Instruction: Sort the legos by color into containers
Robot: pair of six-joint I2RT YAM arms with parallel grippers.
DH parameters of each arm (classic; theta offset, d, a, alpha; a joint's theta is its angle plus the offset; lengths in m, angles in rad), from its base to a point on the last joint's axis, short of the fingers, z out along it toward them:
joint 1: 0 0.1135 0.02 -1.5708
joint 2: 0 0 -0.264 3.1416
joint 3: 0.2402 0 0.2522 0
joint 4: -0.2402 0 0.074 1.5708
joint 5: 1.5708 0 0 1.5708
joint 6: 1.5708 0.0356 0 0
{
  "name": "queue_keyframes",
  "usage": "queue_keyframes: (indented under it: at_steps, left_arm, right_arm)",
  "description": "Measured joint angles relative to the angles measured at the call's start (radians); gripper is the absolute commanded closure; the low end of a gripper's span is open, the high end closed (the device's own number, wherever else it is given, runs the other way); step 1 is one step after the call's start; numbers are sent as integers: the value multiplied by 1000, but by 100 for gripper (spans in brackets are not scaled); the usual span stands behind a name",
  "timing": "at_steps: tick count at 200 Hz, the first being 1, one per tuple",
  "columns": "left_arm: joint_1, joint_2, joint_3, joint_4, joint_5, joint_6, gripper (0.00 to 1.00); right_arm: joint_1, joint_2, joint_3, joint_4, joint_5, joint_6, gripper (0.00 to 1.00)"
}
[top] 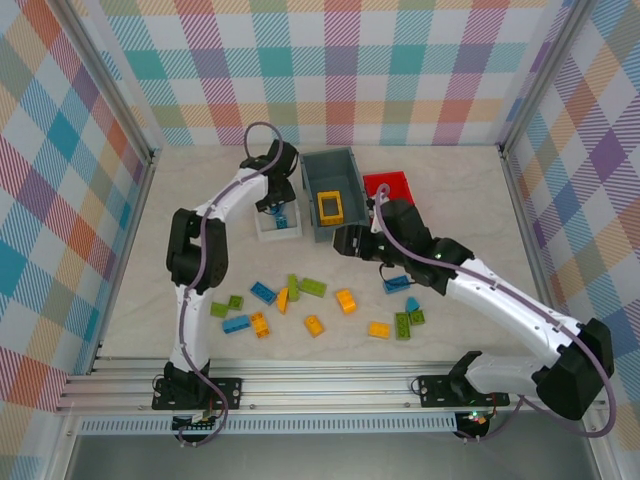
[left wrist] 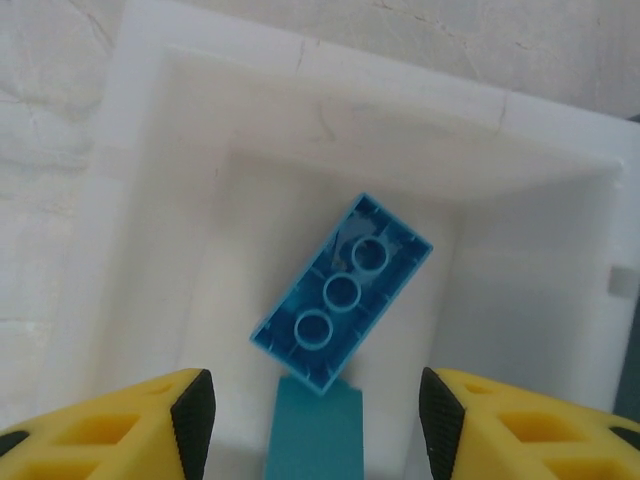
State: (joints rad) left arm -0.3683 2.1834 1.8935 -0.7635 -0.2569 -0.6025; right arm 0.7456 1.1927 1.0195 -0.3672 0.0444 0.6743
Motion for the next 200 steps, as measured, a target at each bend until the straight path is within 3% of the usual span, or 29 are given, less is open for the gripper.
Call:
queue_keyframes:
  at_steps: [27, 58, 75, 100, 126, 153, 200]
  left_arm:
    - [-13, -150, -65, 3, 1, -16, 38]
    - [-60, -462, -214, 45, 15, -36, 28]
    - [-148, -647, -343, 113, 34, -37, 25]
    - [-371, -839, -555, 203, 58, -42, 22]
    - [-586, -901, -738, 248, 42, -69, 23]
    - [-735, -934, -862, 275, 3, -117, 24]
    - [-836, -951, -879, 316, -52, -173, 24]
  right_arm:
    - [0, -22, -16, -155, 96, 66, 33]
    - [0, -61, -93, -360, 184, 215, 30]
    - [-1, -124, -187, -446, 184, 292, 28]
    - [-1, -188, -282, -501, 142, 377, 25]
    - [-1, -181, -324, -509, 89, 428, 26]
    - [-1, -178, -376, -493, 56, 442, 26]
    - [-5, -56, -393, -447, 29, 433, 25]
